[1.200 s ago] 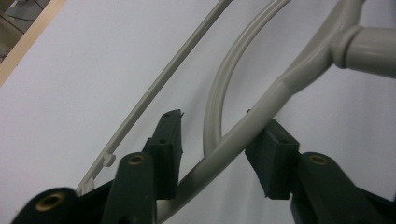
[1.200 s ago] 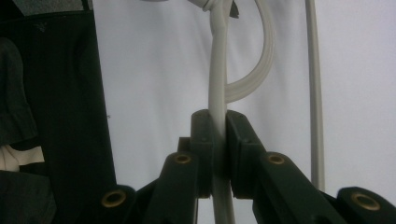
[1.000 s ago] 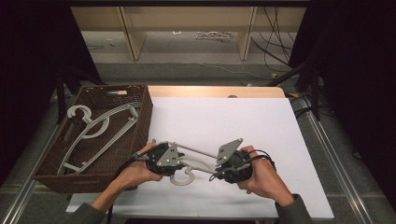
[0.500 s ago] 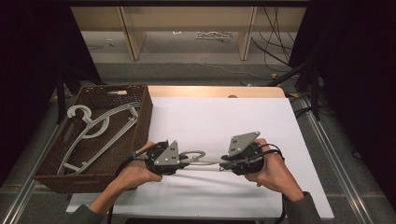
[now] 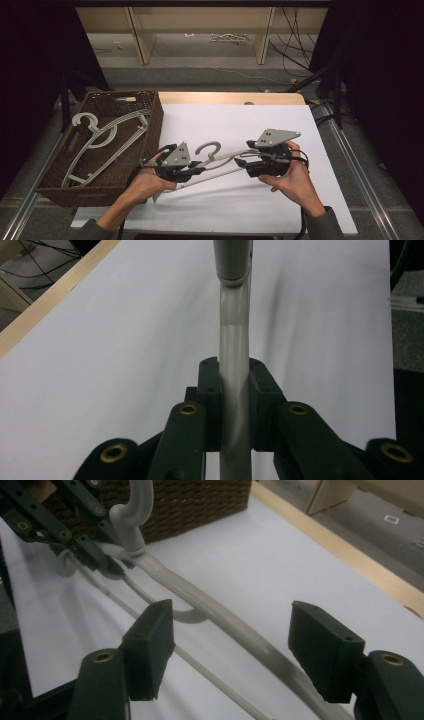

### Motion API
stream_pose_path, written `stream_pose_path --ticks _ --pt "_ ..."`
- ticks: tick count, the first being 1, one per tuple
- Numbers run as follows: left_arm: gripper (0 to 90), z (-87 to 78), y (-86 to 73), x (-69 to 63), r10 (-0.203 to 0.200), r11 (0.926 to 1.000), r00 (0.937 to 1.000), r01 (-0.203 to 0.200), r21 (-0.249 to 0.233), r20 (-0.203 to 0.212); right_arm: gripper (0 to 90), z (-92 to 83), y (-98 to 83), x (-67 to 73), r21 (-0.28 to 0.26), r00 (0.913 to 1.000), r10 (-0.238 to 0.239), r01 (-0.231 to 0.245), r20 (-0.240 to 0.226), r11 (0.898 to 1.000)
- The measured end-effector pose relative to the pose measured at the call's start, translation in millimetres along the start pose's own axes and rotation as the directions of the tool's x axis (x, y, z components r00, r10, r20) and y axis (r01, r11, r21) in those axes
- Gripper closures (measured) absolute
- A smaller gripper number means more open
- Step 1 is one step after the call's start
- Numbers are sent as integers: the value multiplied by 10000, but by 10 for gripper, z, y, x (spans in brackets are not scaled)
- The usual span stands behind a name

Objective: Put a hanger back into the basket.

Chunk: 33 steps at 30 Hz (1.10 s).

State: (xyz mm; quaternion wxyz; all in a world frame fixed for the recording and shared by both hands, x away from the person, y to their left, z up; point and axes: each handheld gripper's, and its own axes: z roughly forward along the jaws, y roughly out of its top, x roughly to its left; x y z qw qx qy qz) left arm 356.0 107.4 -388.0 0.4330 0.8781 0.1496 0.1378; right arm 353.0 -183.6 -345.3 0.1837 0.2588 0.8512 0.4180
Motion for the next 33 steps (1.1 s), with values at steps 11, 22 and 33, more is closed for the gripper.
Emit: stream_pose_path --ticks 11,22,33 --pt "794 -112 -24 165 -1241 9916 9915 1225 -403 -401 304 -78 -4 0 -1340 9934 599 -465 983 9899" --pt "794 -307 58 307 -2828 9521 9591 2796 -1242 -88 262 -85 -190 81 -1879 9917 848 -654 968 9800" --pt "794 -451 114 294 -3310 9329 9434 3301 -1441 180 263 -55 -522 105 -2400 9822 1585 -1306 1007 9619"
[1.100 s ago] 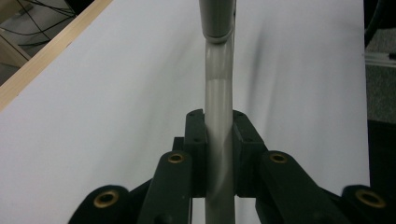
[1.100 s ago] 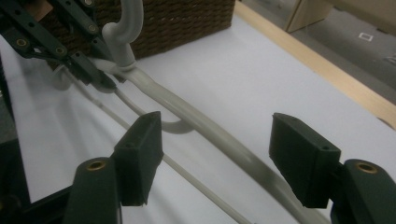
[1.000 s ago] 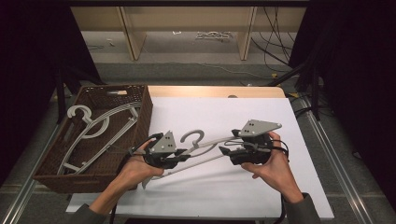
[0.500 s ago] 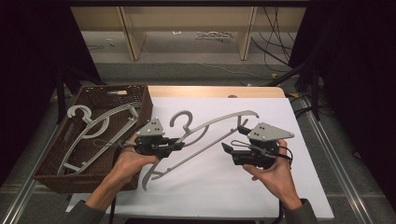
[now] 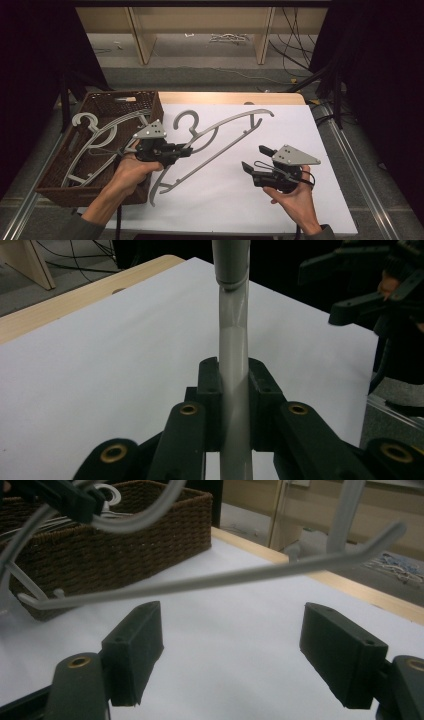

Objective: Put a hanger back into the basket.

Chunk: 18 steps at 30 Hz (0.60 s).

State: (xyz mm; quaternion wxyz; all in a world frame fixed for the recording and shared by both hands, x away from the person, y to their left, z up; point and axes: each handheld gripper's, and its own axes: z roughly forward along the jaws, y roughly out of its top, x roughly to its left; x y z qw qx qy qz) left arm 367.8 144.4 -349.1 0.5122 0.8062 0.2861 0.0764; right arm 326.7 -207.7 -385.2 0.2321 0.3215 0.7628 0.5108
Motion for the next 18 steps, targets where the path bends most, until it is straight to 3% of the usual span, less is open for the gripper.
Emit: stream_pose_path --ticks 5,13,15,16,18 --pt "794 -89 78 -10 -67 10000 9996 68 -51 268 263 -8 -118 -2 172 10000 51 -50 -36 9998" --pt "794 -232 182 -41 -33 10000 9998 34 -19 207 247 -19 -208 13 78 9998 217 -216 -50 9997" --pt "794 -270 198 -48 -184 9998 9996 184 -9 228 237 -15 -233 21 232 9997 226 -226 -16 9995" --pt "794 -304 212 -44 -199 9998 9996 200 -28 210 237 -1 -254 41 231 9989 452 -448 -157 9987" --pt "794 -332 220 -35 -235 9995 9994 240 -182 252 231 6 -284 42 257 9997 233 -232 -20 9994"
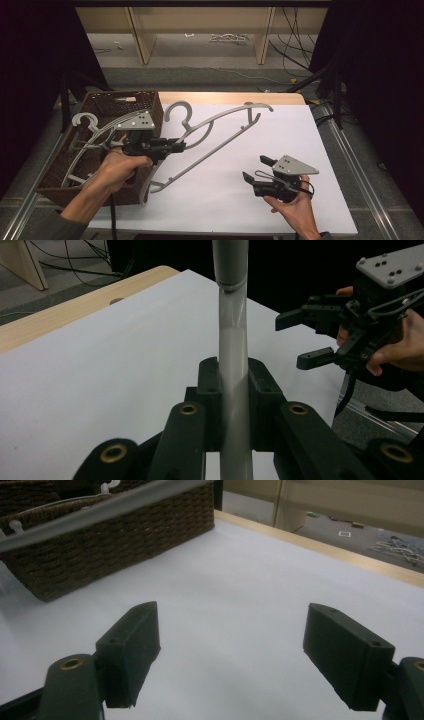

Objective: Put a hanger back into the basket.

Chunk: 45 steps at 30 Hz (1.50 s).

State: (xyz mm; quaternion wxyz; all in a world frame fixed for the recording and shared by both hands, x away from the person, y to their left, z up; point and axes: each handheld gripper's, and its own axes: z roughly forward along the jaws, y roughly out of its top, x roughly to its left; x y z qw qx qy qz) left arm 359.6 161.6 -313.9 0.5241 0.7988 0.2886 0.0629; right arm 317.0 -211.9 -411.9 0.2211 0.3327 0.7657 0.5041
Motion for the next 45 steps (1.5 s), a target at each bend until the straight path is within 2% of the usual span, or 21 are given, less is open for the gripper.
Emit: stream_pose_path --ticks 3,5,11,13,14,15,16,21,24,28,30,33,36,38,39,40,41,42,43,45 --pt "794 -73 27 26 -215 9997 9998 215 89 27 229 10 -18 8 -58 9999 39 -40 -145 10000" --pt "794 -105 40 37 -224 9997 9997 224 120 23 224 -14 -14 10 230 10000 -30 31 -33 9997" --pt "794 -239 112 91 -502 9986 9987 502 -170 12 220 -2 -41 16 108 9999 14 -13 -108 9999" --pt "793 -310 167 107 -236 9995 9995 231 -208 -224 219 -9 -49 23 236 9998 136 -133 -144 9996" --pt "793 -350 198 114 -218 9994 9992 208 -269 -343 219 -7 -53 13 146 9999 -6 8 -101 9999" --pt "793 -391 227 130 -159 9994 9990 146 -317 -409 218 6 -60 15 62 9998 60 -58 -212 10000" --pt "793 -430 251 141 -174 9992 9984 154 -366 -531 218 -11 -58 20 294 9997 132 -126 -205 9995" --pt "793 -624 331 263 -213 9987 9938 160 -491 -1087 217 -6 -64 16 238 9998 34 -29 -203 9997" --pt "793 -733 323 386 -462 9973 9888 375 -637 -1417 217 8 -73 24 159 9998 56 -53 -181 9999" --pt "793 -823 282 529 -722 9955 9816 599 -735 -1768 216 -3 -72 17 457 9997 20 -10 -223 9990" --pt "793 -856 260 604 -645 9960 9791 511 -740 -1930 215 16 -81 18 317 9996 74 -65 -275 9995" --pt "793 -915 214 755 -764 9954 9695 608 -735 -2329 214 21 -82 22 280 9996 69 -61 -288 9996" --pt "793 -972 168 877 -716 9954 9635 527 -794 -2581 214 18 -81 24 269 9996 81 -74 -284 9996" --pt "793 -1002 123 950 -960 9933 9574 744 -886 -2722 213 22 -83 20 195 9996 101 -96 -267 9998" --pt "793 -1002 123 950 -960 9933 9574 744 -886 -2722 211 14 -80 15 324 9994 140 -130 -317 9994" --pt "793 -1029 74 1017 -991 9937 9496 786 -803 -2974 211 12 -81 11 331 9994 123 -112 -315 9994" --pt "793 -1029 74 1017 -991 9937 9496 786 -803 -2974 210 11 -82 11 333 9995 130 -120 -301 9994" --pt "793 -1050 14 1082 -1147 9923 9434 943 -800 -3112 210 12 -83 12 287 9996 130 -122 -269 9995" --pt "793 -1050 14 1082 -1147 9923 9434 943 -800 -3112 210 12 -83 12 287 9996 130 -122 -269 9995" --pt "793 -1070 -49 1137 -1315 9905 9379 1112 -808 -3210 210 13 -83 14 256 9996 111 -104 -273 9996"
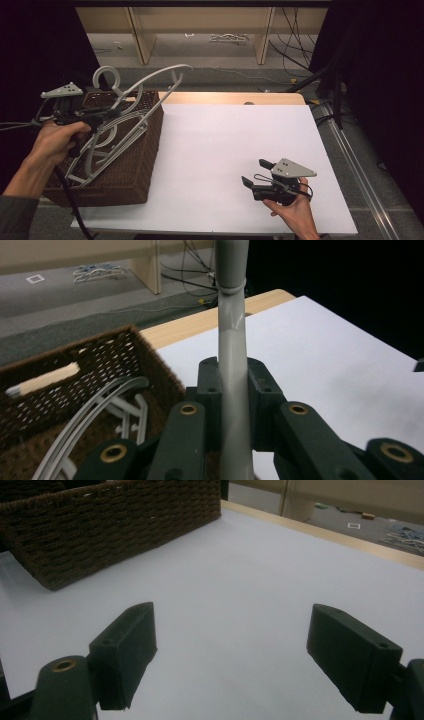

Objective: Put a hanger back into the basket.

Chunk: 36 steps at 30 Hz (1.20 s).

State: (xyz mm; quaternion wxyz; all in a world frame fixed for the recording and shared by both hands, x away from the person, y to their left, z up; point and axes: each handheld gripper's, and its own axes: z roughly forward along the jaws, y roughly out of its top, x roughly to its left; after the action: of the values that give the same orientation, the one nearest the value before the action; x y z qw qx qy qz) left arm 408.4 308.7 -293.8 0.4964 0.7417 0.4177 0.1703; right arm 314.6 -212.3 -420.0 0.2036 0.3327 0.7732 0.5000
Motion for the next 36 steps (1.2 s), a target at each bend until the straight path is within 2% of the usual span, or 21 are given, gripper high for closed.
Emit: stream_pose_path --ticks 1,5,6,7,8,9,12,14,16,22,23,25,26,30,31,36 --pt "793 -13 -47 60 -24 10000 9999 25 8 -138 209 2 1 6 0 10000 35 -35 -47 10000" --pt "793 -38 -107 154 -40 10000 9992 39 -27 -404 209 13 -2 7 -109 10000 7 -7 5 9999" --pt "793 -54 -146 224 -106 9999 9985 103 -51 -545 208 1 -2 11 79 9999 132 -131 -91 9999" --pt "793 -54 -146 224 -106 9999 9985 103 -51 -545 208 1 -2 11 79 9999 132 -131 -91 9999" --pt "793 -70 -186 290 -156 9999 9976 156 -3 -672 208 12 -6 3 -13 10000 2 -2 -45 10000" --pt "793 -70 -186 290 -156 9999 9976 156 -3 -672 208 15 -8 4 6 10000 -4 4 -49 10000" --pt "793 -96 -268 402 -220 9997 9958 224 29 -891 207 17 -8 5 86 10000 3 -3 -88 10000" --pt "793 -101 -288 431 -163 9998 9953 170 64 -956 208 17 -9 5 86 10000 3 -2 -91 10000" --pt "793 -119 -354 493 -25 9999 9923 44 158 -1242 207 17 -11 6 86 10000 15 -14 -96 10000" --pt "793 -149 -454 553 -21 9996 9909 57 268 -1343 208 22 -15 8 140 9999 3 -1 -129 9999" --pt "793 -155 -469 566 18 9996 9909 22 296 -1346 208 42 -23 11 -26 9999 7 -7 -116 10000" --pt "793 -173 -492 589 63 9995 9897 -17 325 -1431 207 26 -20 12 209 10000 -40 41 -83 9998" --pt "793 -182 -526 618 -67 9994 9895 115 321 -1447 208 22 -18 14 271 9999 -45 48 -97 9996" --pt "793 -197 -591 653 -72 9991 9893 131 395 -1454 209 19 -16 15 371 9999 -73 78 -128 9993" --pt "793 -205 -642 682 -125 9988 9887 195 449 -1494 209 40 -26 14 124 9999 -23 25 -149 9999" --pt "793 -234 -753 747 -389 9976 9865 474 496 -1593 209 42 -26 15 124 9999 -23 25 -141 9999"
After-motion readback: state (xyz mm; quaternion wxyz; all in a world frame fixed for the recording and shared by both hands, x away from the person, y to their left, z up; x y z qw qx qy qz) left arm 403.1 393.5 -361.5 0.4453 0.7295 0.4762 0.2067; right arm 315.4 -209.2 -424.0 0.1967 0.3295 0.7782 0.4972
